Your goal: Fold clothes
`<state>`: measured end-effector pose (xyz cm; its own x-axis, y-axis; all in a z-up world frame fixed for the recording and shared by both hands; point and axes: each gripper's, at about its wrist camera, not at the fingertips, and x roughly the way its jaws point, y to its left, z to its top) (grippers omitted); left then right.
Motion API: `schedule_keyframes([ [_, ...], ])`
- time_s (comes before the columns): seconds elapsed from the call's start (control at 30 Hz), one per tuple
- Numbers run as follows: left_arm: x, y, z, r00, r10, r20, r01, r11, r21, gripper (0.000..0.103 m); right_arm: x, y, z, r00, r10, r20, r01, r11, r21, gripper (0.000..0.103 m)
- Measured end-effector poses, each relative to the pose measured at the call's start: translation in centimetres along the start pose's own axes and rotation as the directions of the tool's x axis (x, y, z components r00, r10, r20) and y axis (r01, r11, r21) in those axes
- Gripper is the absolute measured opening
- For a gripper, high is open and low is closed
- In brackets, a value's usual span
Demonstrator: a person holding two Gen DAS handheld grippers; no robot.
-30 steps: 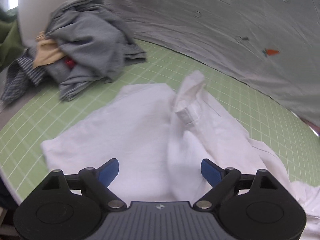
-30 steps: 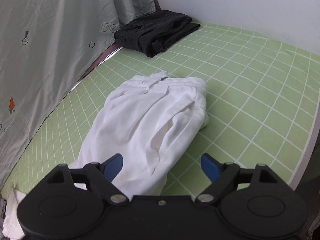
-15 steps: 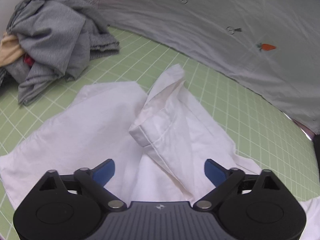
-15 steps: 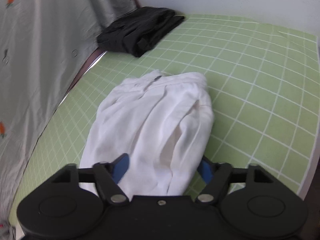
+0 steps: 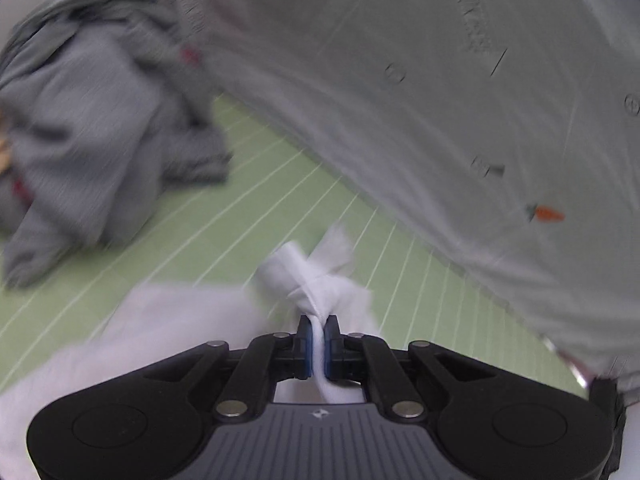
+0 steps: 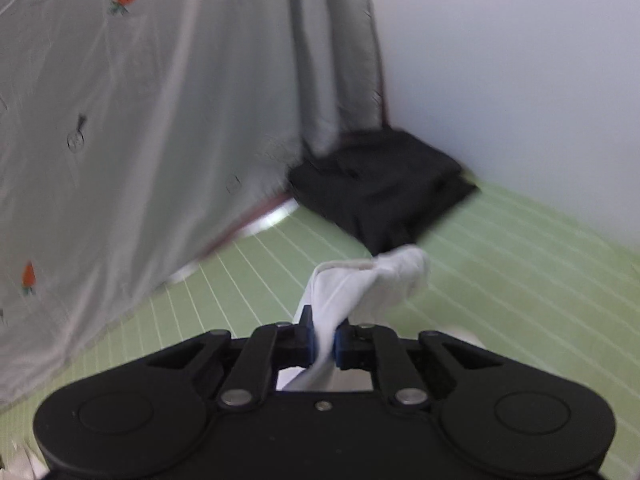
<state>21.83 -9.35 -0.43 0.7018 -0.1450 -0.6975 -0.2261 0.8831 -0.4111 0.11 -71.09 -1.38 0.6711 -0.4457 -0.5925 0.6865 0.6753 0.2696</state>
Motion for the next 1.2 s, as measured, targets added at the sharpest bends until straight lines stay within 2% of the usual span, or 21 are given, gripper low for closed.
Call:
schedule_keyframes([
  [0.07,1.8,-1.8,3.2,0.997,-0.016,0.070,0.016,1.000,0.001,0.006,2.4,2.5,3.0,0.998,0.048,0.045,-0.048,0.999,0.009,0.009],
  [0.13,3.1,-3.8,6.2,0.988,-0.016,0.156,0.014,1.000,0.015,0.013,4.8,5.1,5.7,0.991,0.107,0.082,-0.109,0.994,0.024,0.011],
  [0.17,3.8,-4.8,7.7,0.980,-0.016,0.198,0.012,1.000,0.021,0.013,6.0,6.4,7.0,0.986,0.136,0.101,-0.140,0.990,0.030,0.018],
  [0.2,3.9,-5.3,8.3,0.975,-0.012,0.222,0.005,1.000,0.030,0.027,7.2,7.7,8.3,0.979,0.165,0.120,-0.170,0.985,0.036,0.027],
  [0.23,3.9,-5.7,8.8,0.970,-0.006,0.242,-0.003,0.999,0.038,0.053,7.2,8.7,8.4,0.972,0.173,0.156,-0.179,0.984,0.023,0.059],
  [0.27,4.0,-6.1,9.3,0.965,-0.001,0.261,-0.011,0.999,0.047,0.069,7.3,9.6,8.5,0.965,0.181,0.192,-0.186,0.982,0.010,0.084],
  [0.3,3.9,-5.7,8.7,0.963,0.008,0.270,-0.024,0.998,0.054,0.088,7.0,10.2,7.9,0.965,0.172,0.197,-0.170,0.985,-0.024,0.088],
  [0.33,3.8,-5.1,8.0,0.961,0.019,0.276,-0.037,0.997,0.060,0.090,6.8,10.8,7.2,0.966,0.162,0.203,-0.153,0.986,-0.059,0.088],
  [0.43,4.4,-2.1,4.5,0.980,0.114,0.161,-0.132,0.986,0.105,0.090,7.1,10.6,2.8,0.988,0.116,0.100,-0.096,0.978,-0.186,0.088],
  [0.47,4.5,-0.9,3.0,0.978,0.161,0.130,-0.177,0.977,0.122,0.090,7.2,10.0,1.0,0.995,0.087,0.051,-0.075,0.974,-0.213,0.088],
  [0.57,3.8,3.1,-1.3,0.951,0.305,0.055,-0.310,0.937,0.161,0.089,7.3,8.0,-4.1,0.996,0.004,-0.084,-0.027,0.960,-0.280,0.088],
  [0.67,2.5,6.4,-4.6,0.926,0.377,-0.009,-0.370,0.912,0.176,0.089,6.3,5.8,-7.9,0.982,-0.045,-0.181,-0.008,0.961,-0.278,0.088],
  [0.83,2.0,9.4,-7.4,0.905,0.419,-0.071,-0.394,0.890,0.228,0.090,4.4,4.2,-12.0,0.957,-0.091,-0.274,0.019,0.966,-0.256,0.088],
  [1.03,3.2,9.9,-9.0,0.913,0.401,-0.078,-0.371,0.893,0.253,0.101,2.8,4.7,-13.4,0.953,-0.090,-0.289,0.003,0.958,-0.286,0.088],
  [1.17,3.5,9.6,-9.6,0.907,0.417,-0.054,-0.389,0.882,0.268,0.100,2.1,5.3,-13.2,0.955,-0.083,-0.286,-0.001,0.959,-0.282,0.089],
  [1.2,3.3,9.8,-9.6,0.907,0.419,-0.046,-0.395,0.883,0.255,0.092,1.8,5.4,-13.2,0.955,-0.082,-0.285,-0.003,0.959,-0.285,0.089],
])
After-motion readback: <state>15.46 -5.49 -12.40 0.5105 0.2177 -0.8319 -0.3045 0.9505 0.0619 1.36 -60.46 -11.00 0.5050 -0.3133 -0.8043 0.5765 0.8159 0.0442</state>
